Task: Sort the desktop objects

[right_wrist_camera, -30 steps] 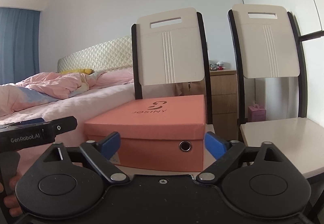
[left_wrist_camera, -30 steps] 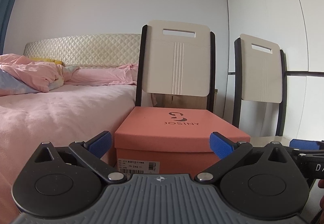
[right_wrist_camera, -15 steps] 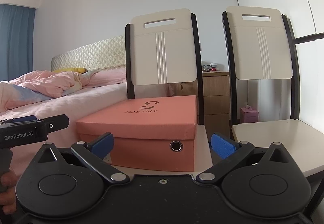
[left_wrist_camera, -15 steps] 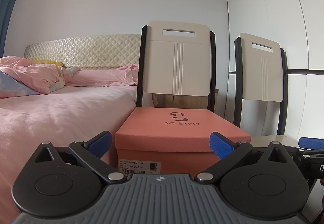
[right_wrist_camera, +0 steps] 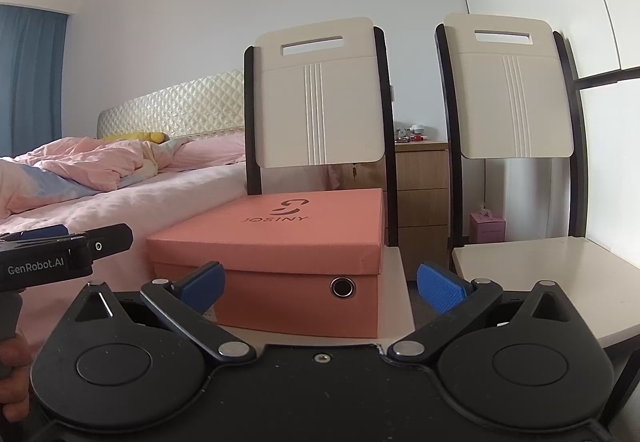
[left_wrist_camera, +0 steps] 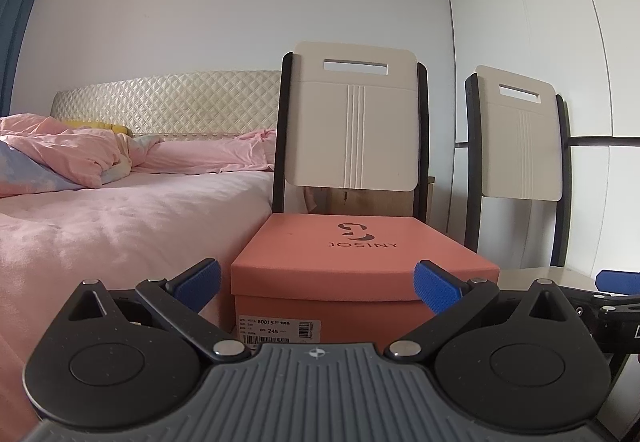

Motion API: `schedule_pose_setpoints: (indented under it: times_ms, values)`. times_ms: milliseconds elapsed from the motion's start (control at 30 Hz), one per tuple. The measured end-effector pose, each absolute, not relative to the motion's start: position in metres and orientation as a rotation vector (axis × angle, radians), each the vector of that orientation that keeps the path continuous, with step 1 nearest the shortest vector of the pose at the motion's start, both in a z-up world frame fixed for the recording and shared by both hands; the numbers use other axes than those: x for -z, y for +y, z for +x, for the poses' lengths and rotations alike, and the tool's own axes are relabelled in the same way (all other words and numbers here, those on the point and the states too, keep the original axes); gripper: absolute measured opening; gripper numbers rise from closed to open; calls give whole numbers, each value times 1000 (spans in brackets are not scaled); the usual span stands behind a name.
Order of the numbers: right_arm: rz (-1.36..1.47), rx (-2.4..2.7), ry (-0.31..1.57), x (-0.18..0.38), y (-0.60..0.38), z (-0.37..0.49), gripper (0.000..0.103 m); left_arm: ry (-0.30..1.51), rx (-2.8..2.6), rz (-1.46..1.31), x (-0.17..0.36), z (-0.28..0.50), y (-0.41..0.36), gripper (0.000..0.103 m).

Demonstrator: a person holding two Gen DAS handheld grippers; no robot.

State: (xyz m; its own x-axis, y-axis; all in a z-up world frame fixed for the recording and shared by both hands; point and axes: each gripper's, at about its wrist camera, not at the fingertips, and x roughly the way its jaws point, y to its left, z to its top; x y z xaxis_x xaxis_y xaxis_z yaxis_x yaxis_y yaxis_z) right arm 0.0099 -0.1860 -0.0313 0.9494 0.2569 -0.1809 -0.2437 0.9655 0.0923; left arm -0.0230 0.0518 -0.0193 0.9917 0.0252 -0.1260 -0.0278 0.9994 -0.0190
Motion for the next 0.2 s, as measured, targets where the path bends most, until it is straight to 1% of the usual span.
schedule_pose_setpoints:
  times_ms: [200]
  values:
    - [69, -244, 193, 32, -188, 9, 102, 123, -24, -19, 19, -24, 51, 103]
